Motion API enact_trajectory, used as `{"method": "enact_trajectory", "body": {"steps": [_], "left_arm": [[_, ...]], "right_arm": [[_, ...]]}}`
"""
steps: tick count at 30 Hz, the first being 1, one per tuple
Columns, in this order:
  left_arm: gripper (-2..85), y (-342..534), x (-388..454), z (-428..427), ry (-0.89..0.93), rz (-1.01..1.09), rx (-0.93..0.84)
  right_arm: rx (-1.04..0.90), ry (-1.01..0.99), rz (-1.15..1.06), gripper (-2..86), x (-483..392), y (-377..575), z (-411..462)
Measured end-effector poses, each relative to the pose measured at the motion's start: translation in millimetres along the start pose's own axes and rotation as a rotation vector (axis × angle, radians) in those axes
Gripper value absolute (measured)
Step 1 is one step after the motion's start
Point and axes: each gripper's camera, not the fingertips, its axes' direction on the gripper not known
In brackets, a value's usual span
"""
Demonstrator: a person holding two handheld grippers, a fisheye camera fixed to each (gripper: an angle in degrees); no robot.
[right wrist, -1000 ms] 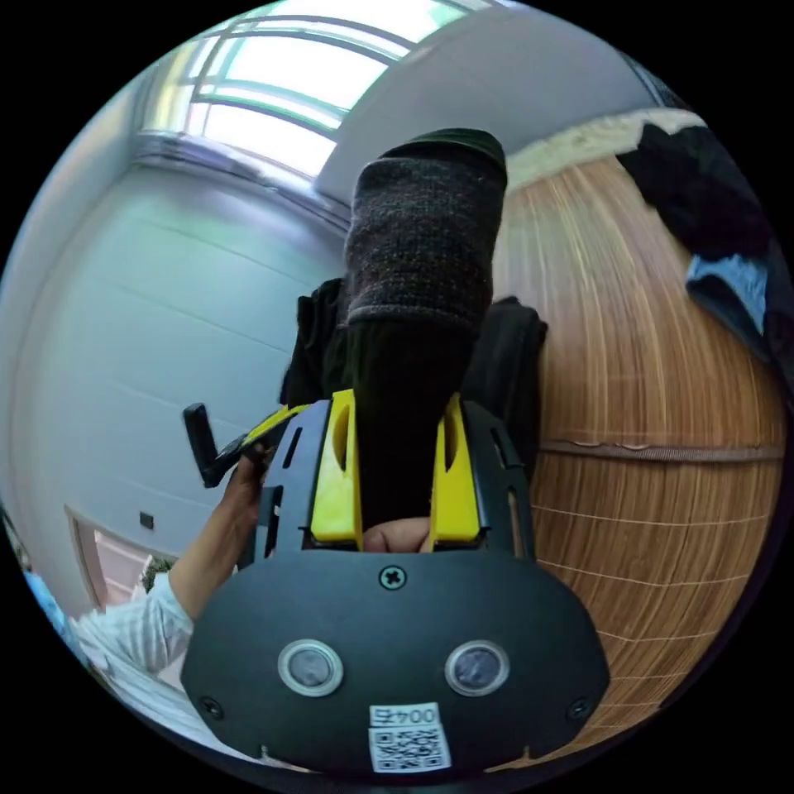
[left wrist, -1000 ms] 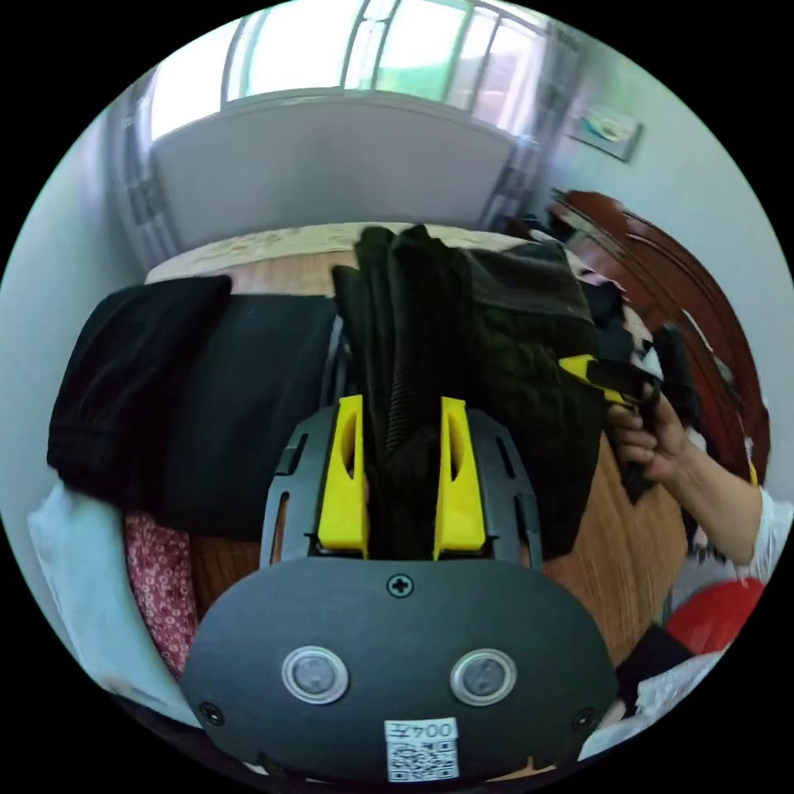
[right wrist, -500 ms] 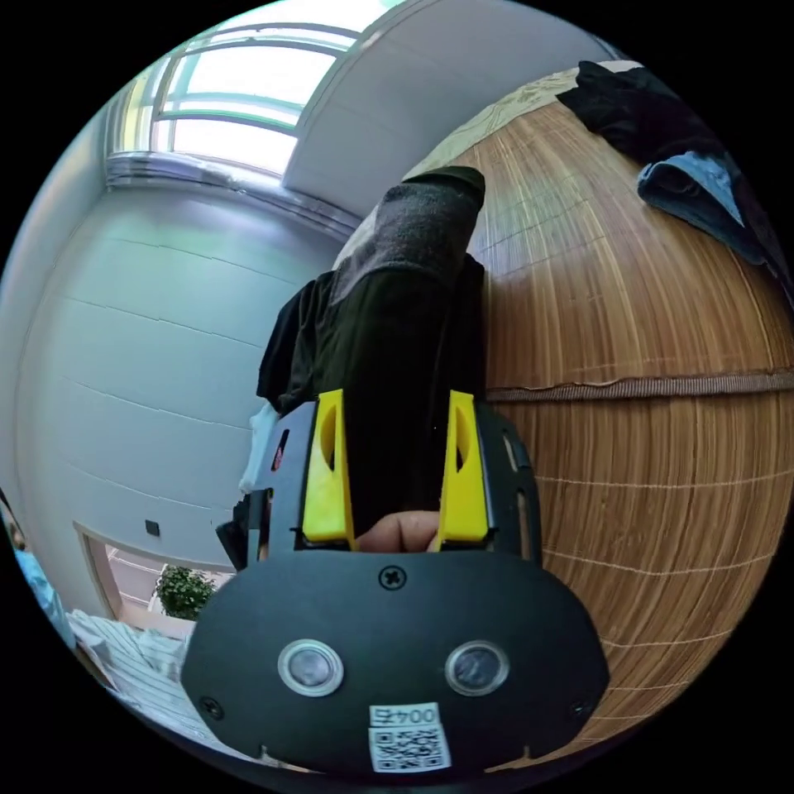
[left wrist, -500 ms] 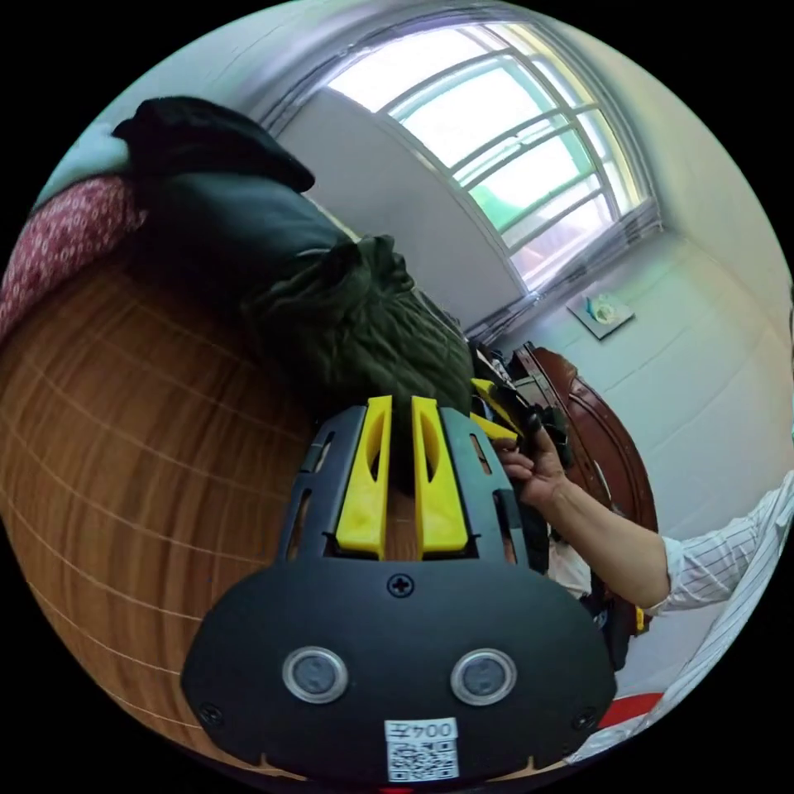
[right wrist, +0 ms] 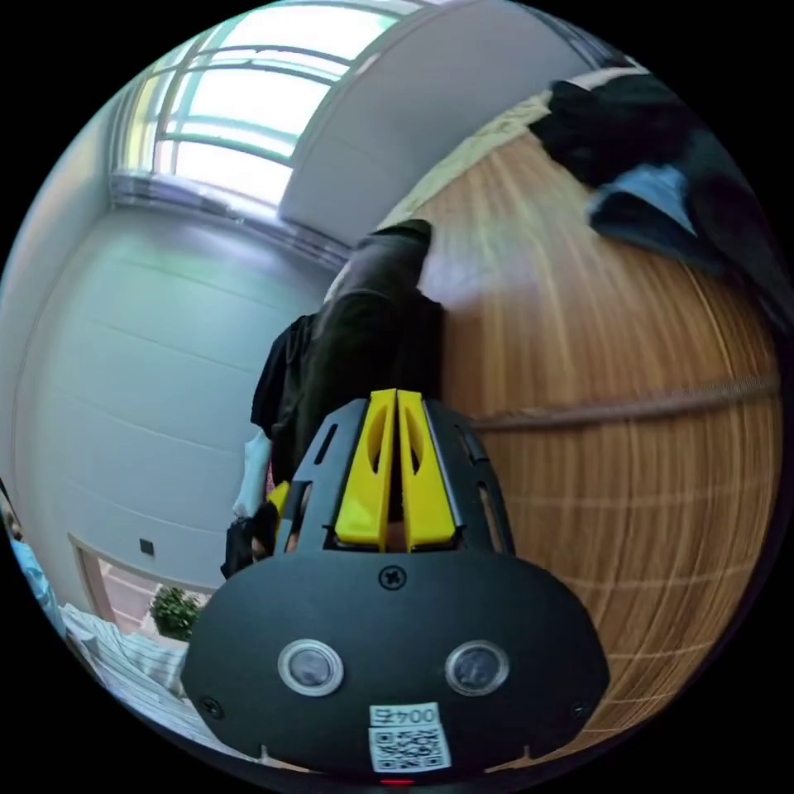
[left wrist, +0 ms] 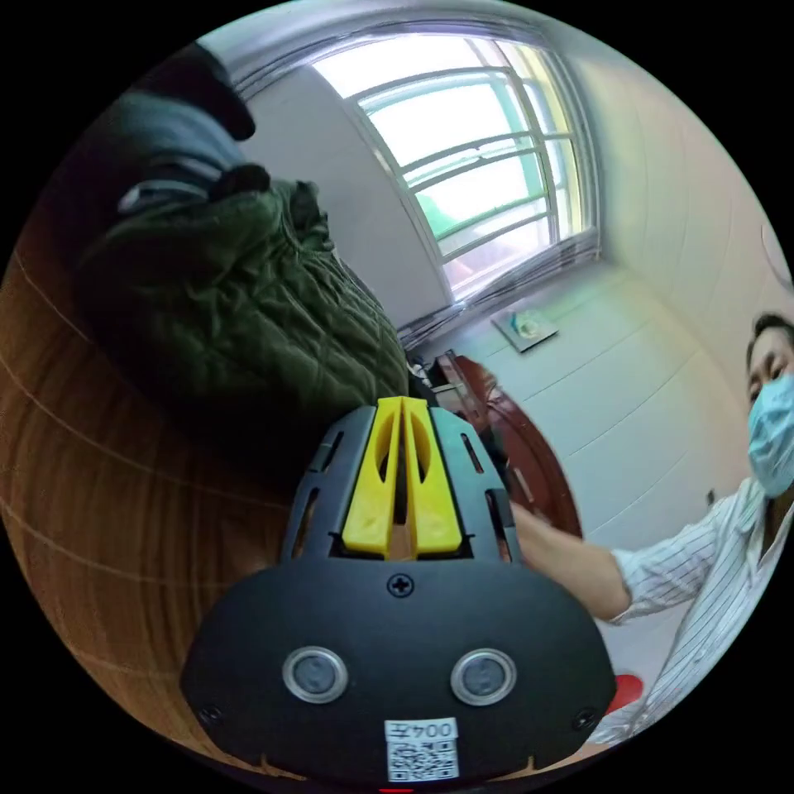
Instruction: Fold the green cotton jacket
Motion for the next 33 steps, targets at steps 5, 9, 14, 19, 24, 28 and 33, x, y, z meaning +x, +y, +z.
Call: {"method": "enact_trajectory", "body": {"steps": [5,9,14,19,24,28,33], "left_arm": [[0.3,-25.9,-63.9,19.5,0.033,-0.090,0.064],[0.5,-39.9,-88.0,28.8,-0.004,-0.113,0.090],[0.7,-61.2,-123.9,51.3,-0.032,-0.137,0.091],[0.7,-90.1,-163.6,95.1,-0.050,-0.172,0.108],[0.6,-103.1,-209.8,130.8,-0.060,-0.152,0.083],[0.3,-80.5,-236.5,144.1,0.012,-0.181,0.072],[0.1,4.4,-205.2,127.4,-0.108,-0.106,-0.026]], "right_arm": [[-0.045,0.063,0.102,-0.7,70.5,72.6,-30.0],[-0.020,0.027,0.084,-0.8,83.7,90.9,-41.2],[0.009,0.016,0.013,-0.8,77.7,99.6,-54.3],[0.010,-0.034,0.029,-0.8,72.7,99.5,-69.0],[0.012,-0.055,0.031,-0.8,58.6,96.4,-82.5],[0.013,-0.052,0.029,-0.8,39.5,92.1,-93.8],[0.019,-0.058,0.032,-0.8,11.5,87.1,-108.1]]}}
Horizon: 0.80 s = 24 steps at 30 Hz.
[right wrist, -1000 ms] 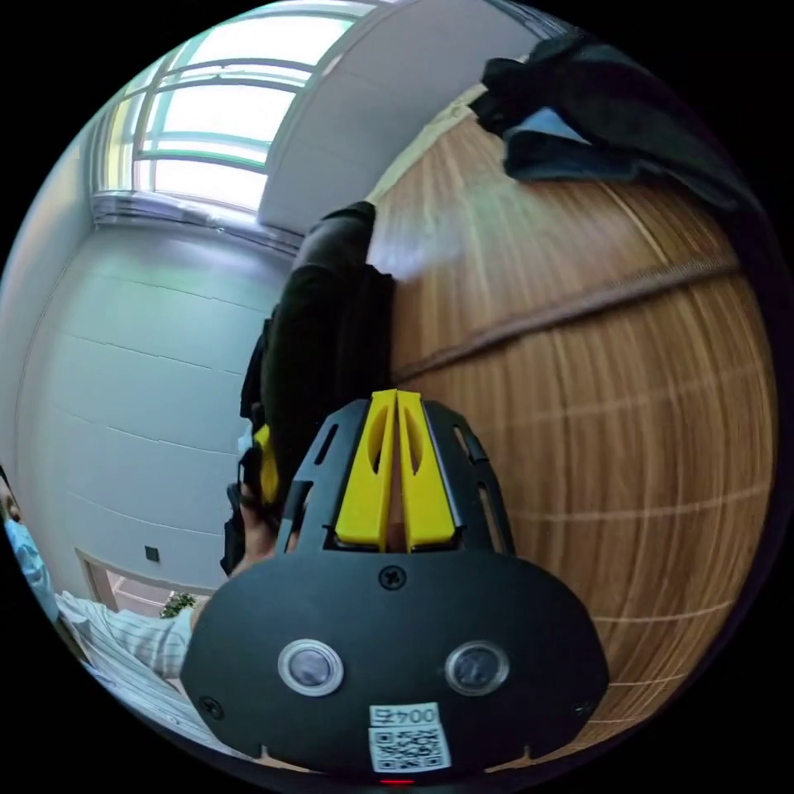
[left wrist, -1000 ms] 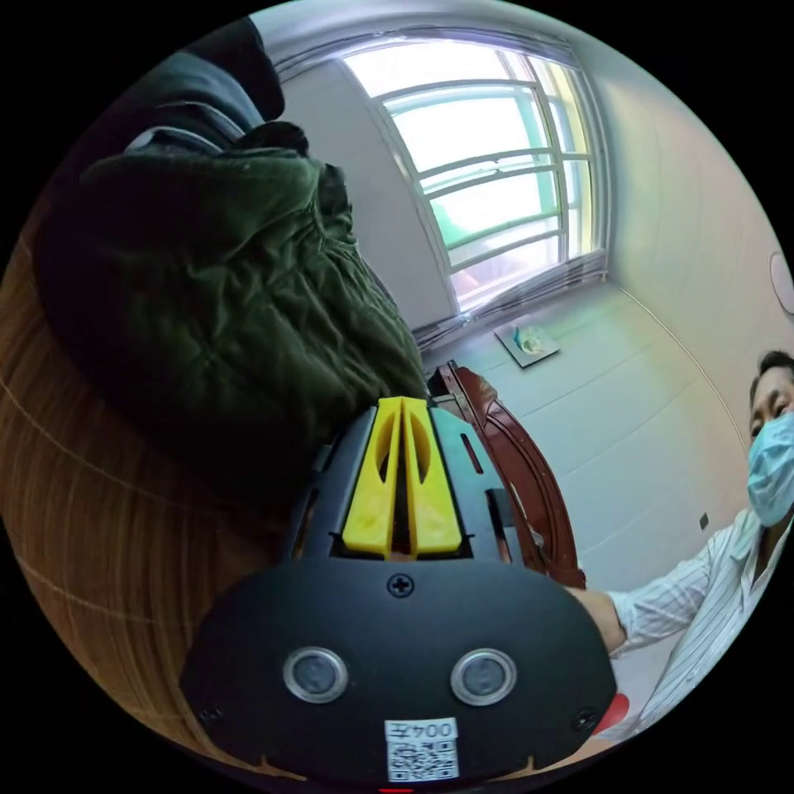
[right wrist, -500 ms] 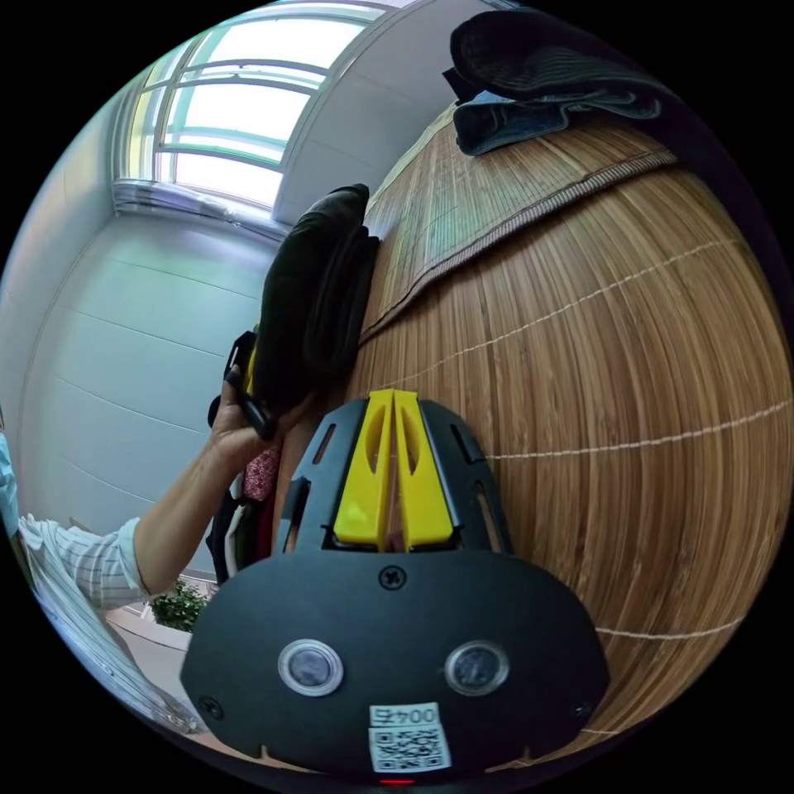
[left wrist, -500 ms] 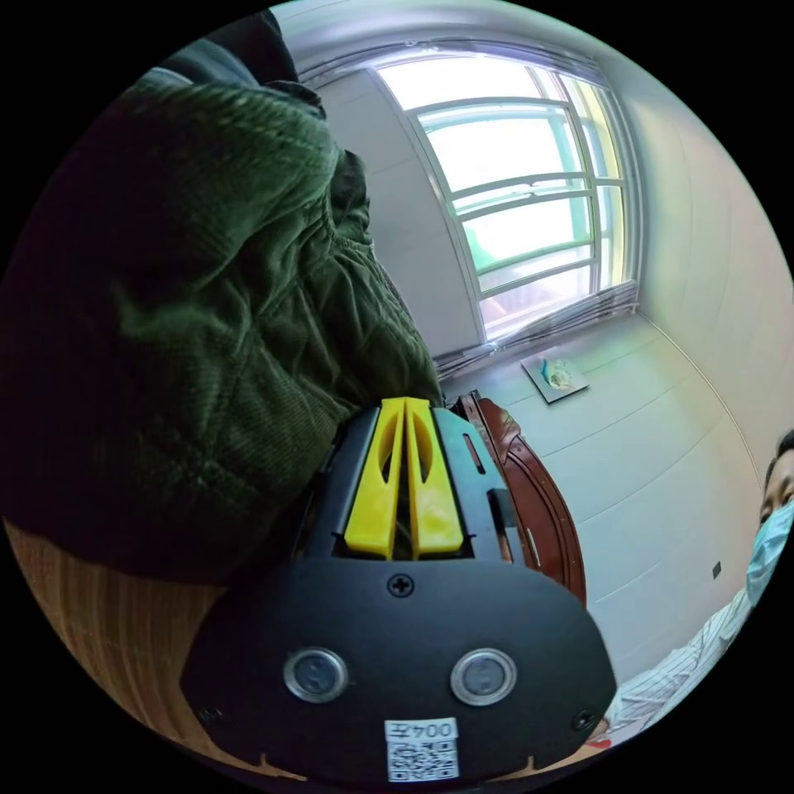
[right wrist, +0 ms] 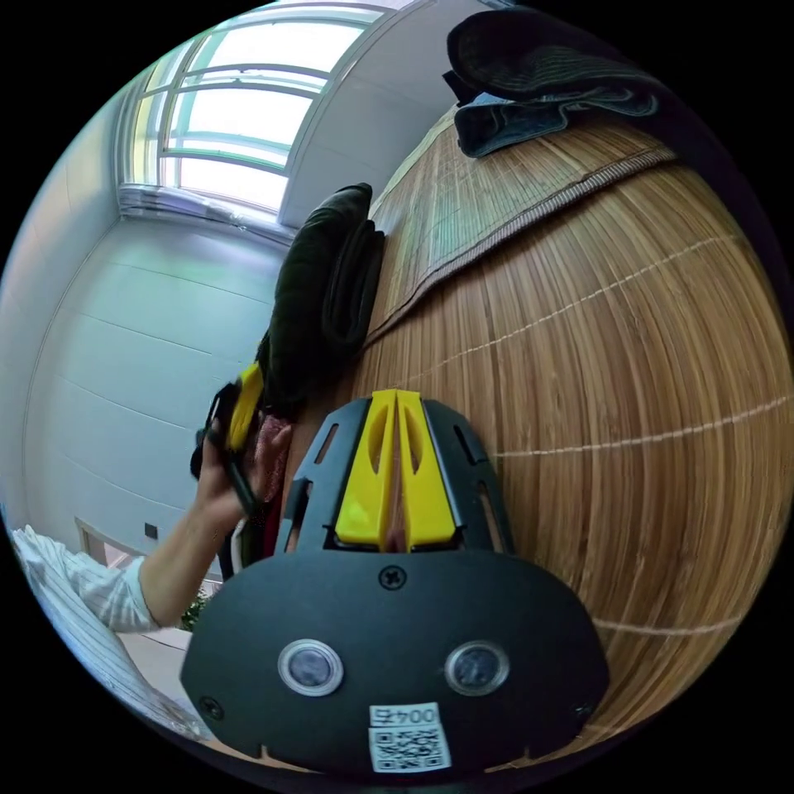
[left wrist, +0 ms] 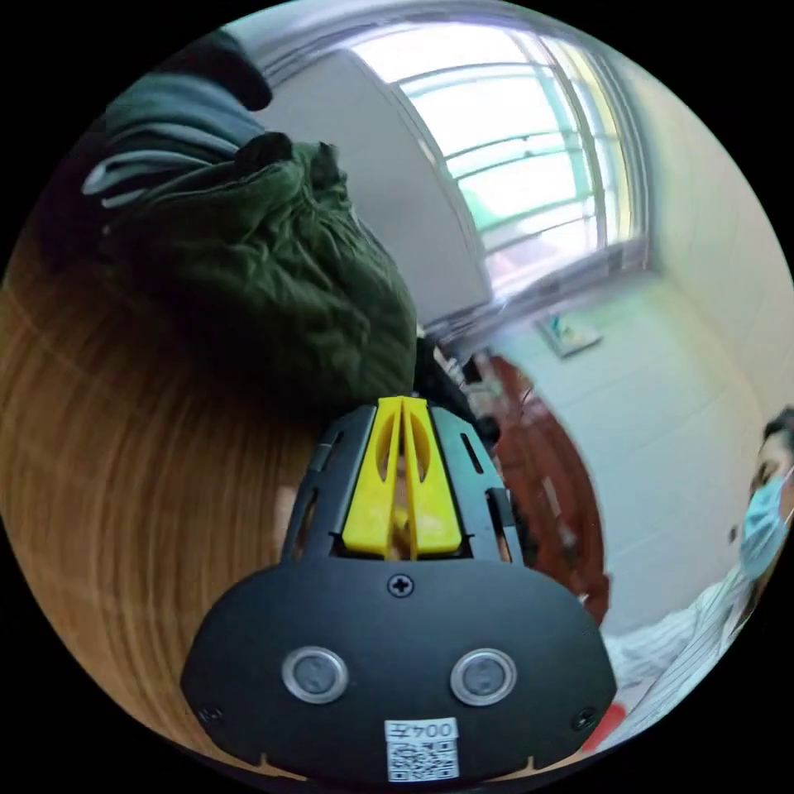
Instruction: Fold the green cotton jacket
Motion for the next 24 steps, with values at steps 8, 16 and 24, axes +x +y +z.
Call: {"method": "enact_trajectory", "body": {"steps": [8,16,24], "left_arm": [[0.4,286.2,57.3,1.7,-0.672,0.542,-0.537],[0.3,436.7,43.5,84.3,-0.848,0.621,-0.607],[0.1,446.6,30.8,165.9,-0.900,0.534,-0.630]], "right_arm": [[-0.029,0.494,-0.085,-0.7,-125.8,108.2,-89.5],[-0.155,1.030,-0.107,-0.7,-185.2,228.5,-174.4],[-0.228,0.968,-0.197,-0.4,-220.2,221.7,-208.3]]}}
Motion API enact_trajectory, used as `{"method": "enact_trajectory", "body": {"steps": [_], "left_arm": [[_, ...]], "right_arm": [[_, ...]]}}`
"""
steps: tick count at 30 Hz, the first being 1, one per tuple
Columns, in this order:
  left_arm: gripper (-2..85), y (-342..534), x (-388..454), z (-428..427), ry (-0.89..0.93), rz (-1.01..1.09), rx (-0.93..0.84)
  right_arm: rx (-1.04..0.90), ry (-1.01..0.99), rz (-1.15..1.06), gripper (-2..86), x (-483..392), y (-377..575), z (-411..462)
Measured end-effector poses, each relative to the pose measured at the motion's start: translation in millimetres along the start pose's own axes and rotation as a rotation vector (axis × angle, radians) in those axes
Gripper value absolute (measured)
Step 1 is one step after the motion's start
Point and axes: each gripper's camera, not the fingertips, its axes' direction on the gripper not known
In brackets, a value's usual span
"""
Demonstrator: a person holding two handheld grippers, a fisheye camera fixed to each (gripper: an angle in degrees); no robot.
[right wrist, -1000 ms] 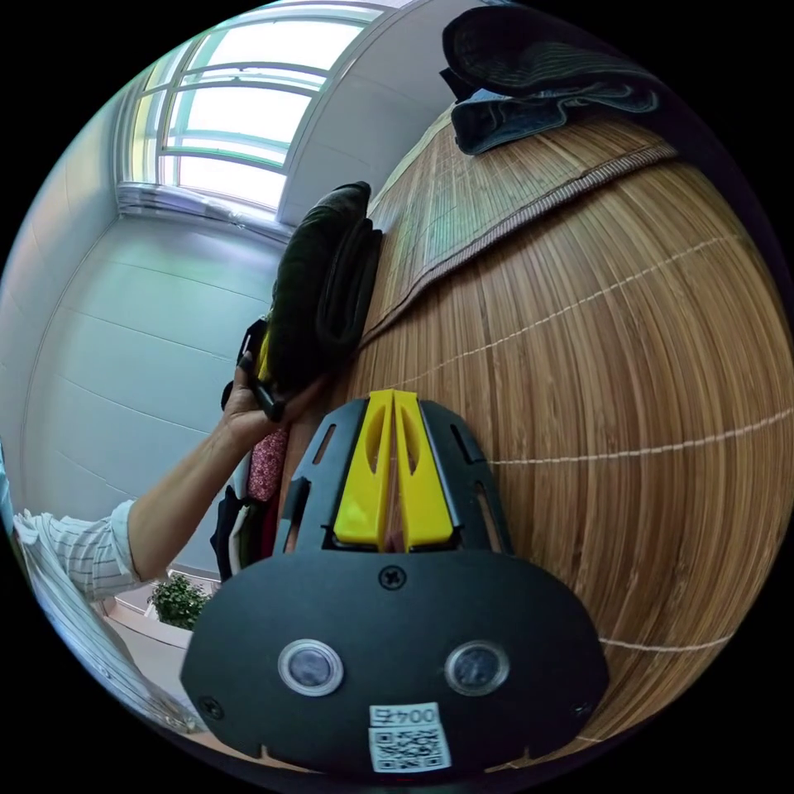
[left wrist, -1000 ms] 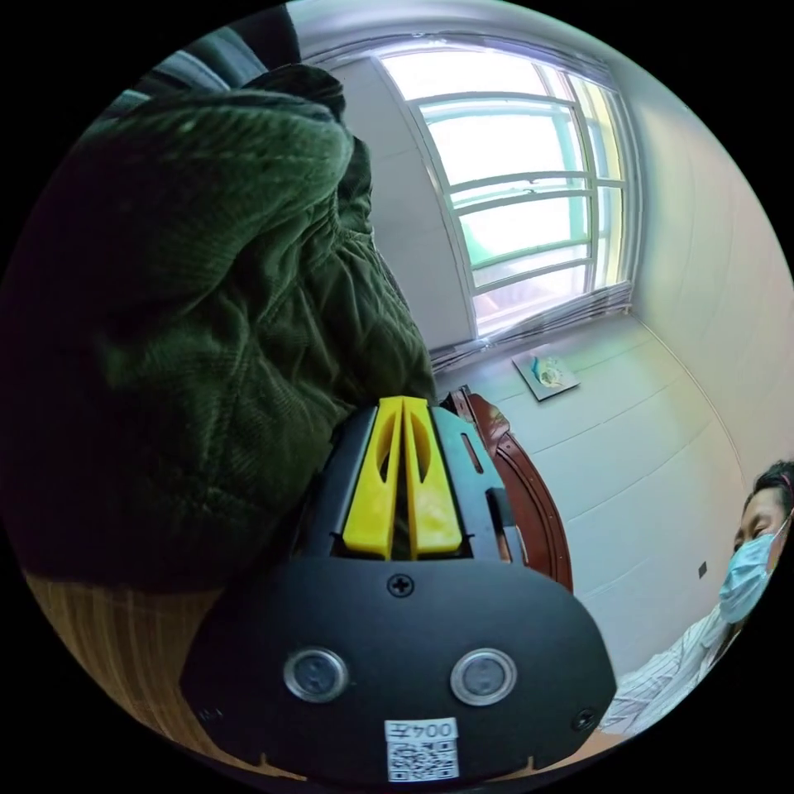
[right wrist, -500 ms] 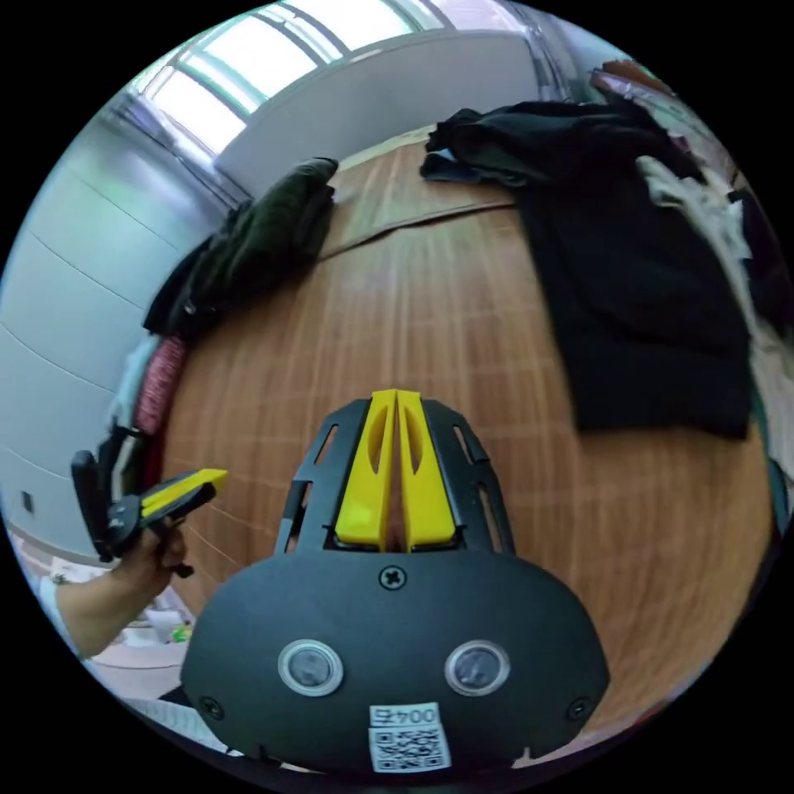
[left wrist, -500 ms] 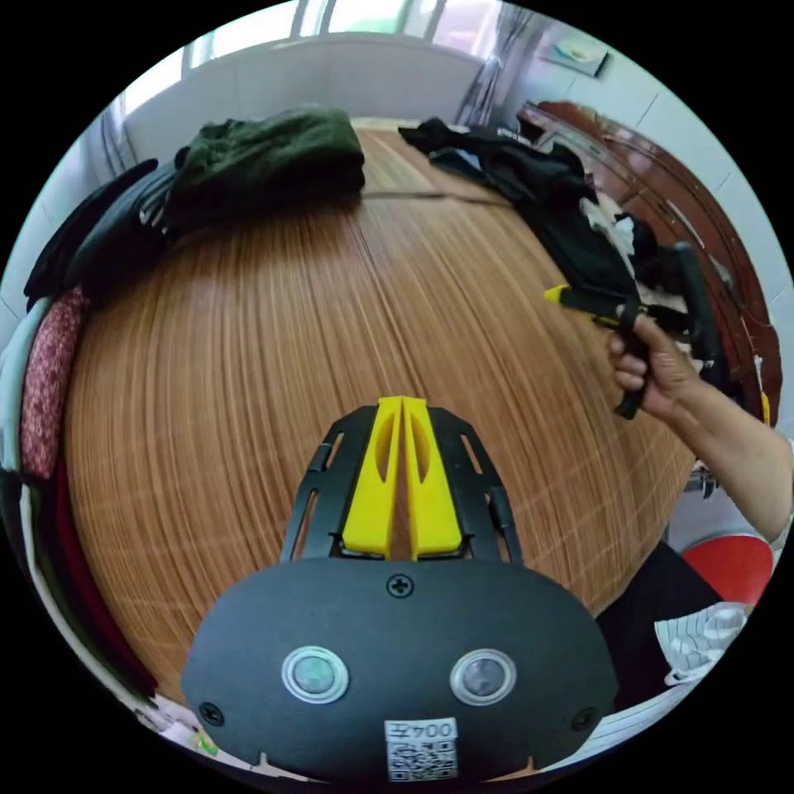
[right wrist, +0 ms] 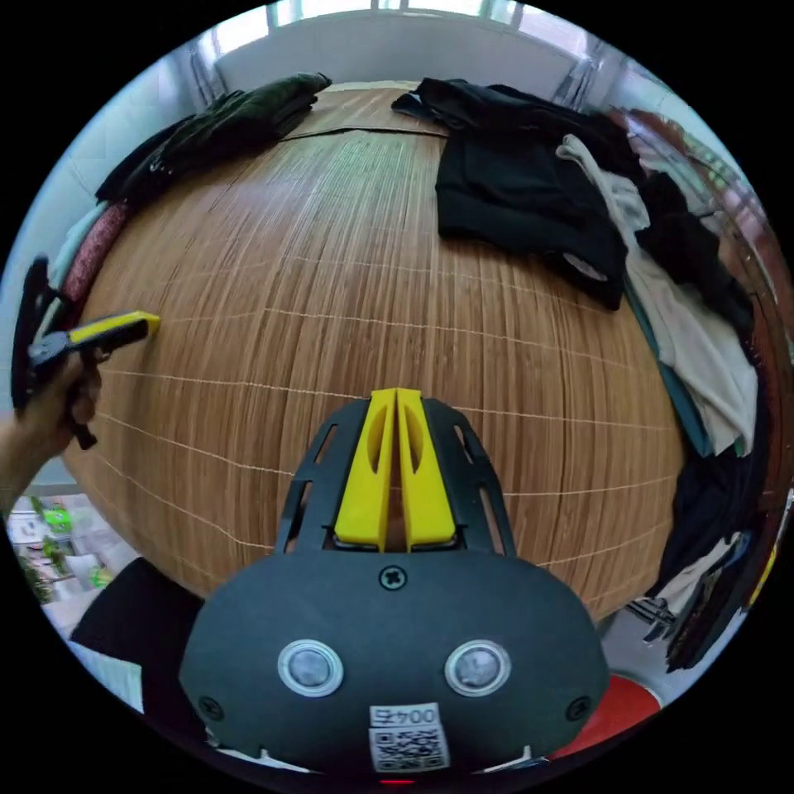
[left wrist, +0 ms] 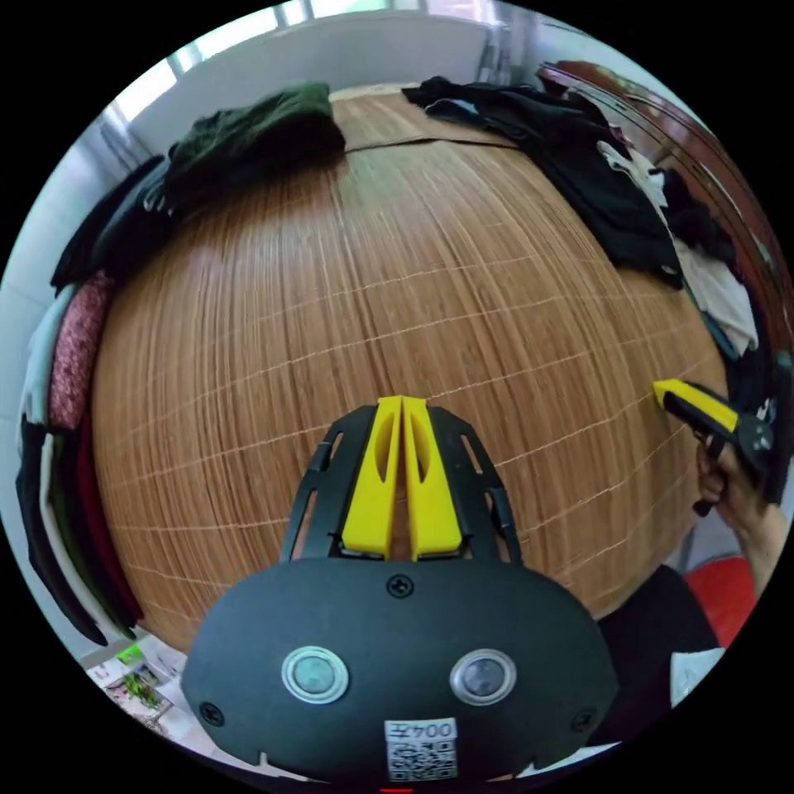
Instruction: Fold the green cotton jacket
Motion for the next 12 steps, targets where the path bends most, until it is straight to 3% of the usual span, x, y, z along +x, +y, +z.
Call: {"method": "enact_trajectory", "body": {"steps": [3,5,8,12], "left_arm": [[0.1,-29.5,0.8,-6.0,0.143,-0.073,-0.091],[0.1,-39.4,10.0,-43.1,0.225,-0.126,-0.024],[0.1,-37.2,29.0,-91.2,0.293,-0.150,-0.014],[0.1,-15.3,49.0,-145.6,0.299,-0.199,-0.029]], "right_arm": [[-0.037,-0.288,0.186,0.5,70.3,-19.3,-36.0],[0.163,-0.405,0.484,6.6,160.8,-23.2,-85.2],[0.265,-0.486,0.736,16.4,268.6,-48.8,-124.7],[0.275,-0.559,0.901,19.5,357.7,-109.8,-154.3]]}}
